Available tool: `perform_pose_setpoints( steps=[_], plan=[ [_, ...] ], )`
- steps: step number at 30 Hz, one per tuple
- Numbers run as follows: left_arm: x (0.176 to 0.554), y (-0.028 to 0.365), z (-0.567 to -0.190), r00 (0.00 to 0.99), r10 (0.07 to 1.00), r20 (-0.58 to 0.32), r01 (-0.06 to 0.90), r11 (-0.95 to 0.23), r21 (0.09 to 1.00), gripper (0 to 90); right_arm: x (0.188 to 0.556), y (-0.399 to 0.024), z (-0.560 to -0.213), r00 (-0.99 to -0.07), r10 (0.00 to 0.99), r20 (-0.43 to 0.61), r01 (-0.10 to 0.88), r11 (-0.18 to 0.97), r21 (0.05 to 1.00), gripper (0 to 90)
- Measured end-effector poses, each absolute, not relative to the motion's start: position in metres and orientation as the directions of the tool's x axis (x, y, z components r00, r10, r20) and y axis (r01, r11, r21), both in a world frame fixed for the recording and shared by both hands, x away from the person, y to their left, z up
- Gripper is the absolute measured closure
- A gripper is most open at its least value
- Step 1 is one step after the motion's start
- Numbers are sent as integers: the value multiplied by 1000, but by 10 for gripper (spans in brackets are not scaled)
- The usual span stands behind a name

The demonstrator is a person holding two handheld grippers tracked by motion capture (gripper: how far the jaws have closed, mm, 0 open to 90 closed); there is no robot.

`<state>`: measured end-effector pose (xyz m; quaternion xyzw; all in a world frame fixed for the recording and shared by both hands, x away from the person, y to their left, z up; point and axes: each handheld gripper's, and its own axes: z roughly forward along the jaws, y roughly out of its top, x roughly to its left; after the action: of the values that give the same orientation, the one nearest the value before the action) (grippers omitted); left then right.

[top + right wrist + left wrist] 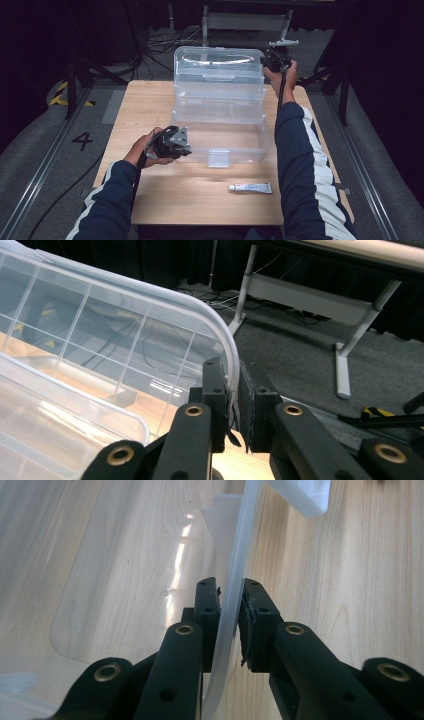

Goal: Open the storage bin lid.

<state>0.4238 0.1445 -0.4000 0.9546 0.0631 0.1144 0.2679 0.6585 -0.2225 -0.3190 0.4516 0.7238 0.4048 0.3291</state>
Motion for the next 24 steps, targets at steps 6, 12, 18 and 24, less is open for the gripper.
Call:
perform_pose_setpoints(
  steps=[6,12,18,24],
  plan=[
    [423,144,-401,965,184,189,58,-847,529,800,664,-223,-321,-388,916,-103,401,269,876,823],
    [423,144,-401,965,185,186,59,-844,533,799,665,-224,-322,-389,916,-103,403,269,875,821],
    [423,143,-402,965,181,191,54,-847,528,796,666,-222,-322,-389,913,-121,411,289,864,817],
    [422,141,-403,961,182,206,51,-855,517,788,669,-221,-325,-385,915,-121,421,291,859,813]
  ],
)
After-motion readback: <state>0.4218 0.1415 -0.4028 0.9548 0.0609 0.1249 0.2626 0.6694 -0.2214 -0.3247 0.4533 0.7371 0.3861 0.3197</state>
